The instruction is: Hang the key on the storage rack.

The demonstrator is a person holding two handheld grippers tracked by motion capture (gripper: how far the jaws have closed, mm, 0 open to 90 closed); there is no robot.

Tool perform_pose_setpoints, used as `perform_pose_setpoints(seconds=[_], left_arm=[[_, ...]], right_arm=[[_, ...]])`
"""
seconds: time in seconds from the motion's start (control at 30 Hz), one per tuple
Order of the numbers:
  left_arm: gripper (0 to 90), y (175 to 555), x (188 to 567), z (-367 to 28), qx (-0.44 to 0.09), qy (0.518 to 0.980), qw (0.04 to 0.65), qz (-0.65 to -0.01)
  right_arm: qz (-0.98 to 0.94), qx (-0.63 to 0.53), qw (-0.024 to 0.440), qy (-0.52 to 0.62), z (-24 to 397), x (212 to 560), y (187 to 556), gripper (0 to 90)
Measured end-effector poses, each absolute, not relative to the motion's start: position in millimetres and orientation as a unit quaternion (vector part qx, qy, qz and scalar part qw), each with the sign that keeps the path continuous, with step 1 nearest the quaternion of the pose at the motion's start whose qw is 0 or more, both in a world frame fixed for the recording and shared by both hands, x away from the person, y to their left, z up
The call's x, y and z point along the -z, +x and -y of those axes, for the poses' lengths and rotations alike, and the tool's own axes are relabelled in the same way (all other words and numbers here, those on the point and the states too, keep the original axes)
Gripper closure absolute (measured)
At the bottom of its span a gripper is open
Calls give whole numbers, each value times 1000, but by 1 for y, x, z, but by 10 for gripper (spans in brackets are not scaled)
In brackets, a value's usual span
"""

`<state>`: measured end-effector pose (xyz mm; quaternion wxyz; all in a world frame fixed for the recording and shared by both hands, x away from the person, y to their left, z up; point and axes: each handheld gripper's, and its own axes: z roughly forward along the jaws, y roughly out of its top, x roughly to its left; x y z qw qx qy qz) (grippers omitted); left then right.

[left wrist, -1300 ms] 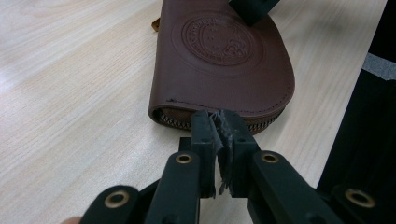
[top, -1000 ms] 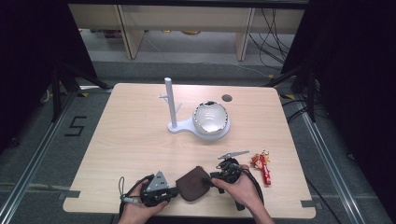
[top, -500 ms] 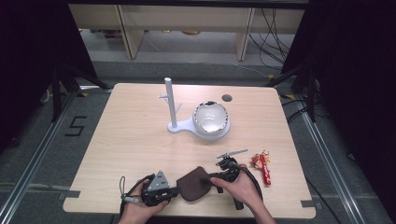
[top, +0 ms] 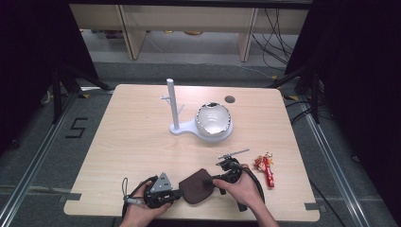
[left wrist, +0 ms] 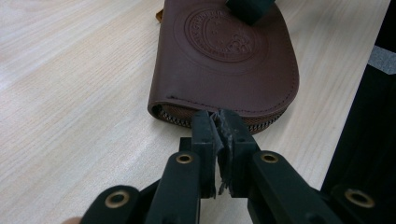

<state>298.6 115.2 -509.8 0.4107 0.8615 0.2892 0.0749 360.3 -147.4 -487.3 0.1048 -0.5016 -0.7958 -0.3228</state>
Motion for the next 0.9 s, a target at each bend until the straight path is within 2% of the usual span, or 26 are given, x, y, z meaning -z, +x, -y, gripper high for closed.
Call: perform_pose_setpoints(seconds=[0.03, 0.07, 0.1, 0.2, 0.33, 0.83, 0.9], left_arm=[[845, 299, 510, -115, -75, 861, 411, -289], [845, 299, 509, -116, -78, 867, 403, -282], [845, 299, 509, -116, -78, 867, 403, -282], [845, 299, 509, -114, -79, 867, 403, -284], [843, 300, 509, -109, -78, 864, 406, -288], [829, 303, 509, -105, -79, 870, 401, -278], [823, 302, 511, -102, -69, 856, 419, -295]], right_arm=[[796, 323, 105, -502, 147, 487, 360, 549], [810, 321, 79, -484, 147, 485, 359, 550], [810, 321, 79, -484, 147, 485, 359, 550], [820, 317, 36, -475, 142, 474, 353, 558], [823, 324, 9, -466, 143, 468, 350, 581], [827, 326, -32, -456, 146, 446, 337, 678], [822, 331, -20, -464, 145, 443, 336, 695]])
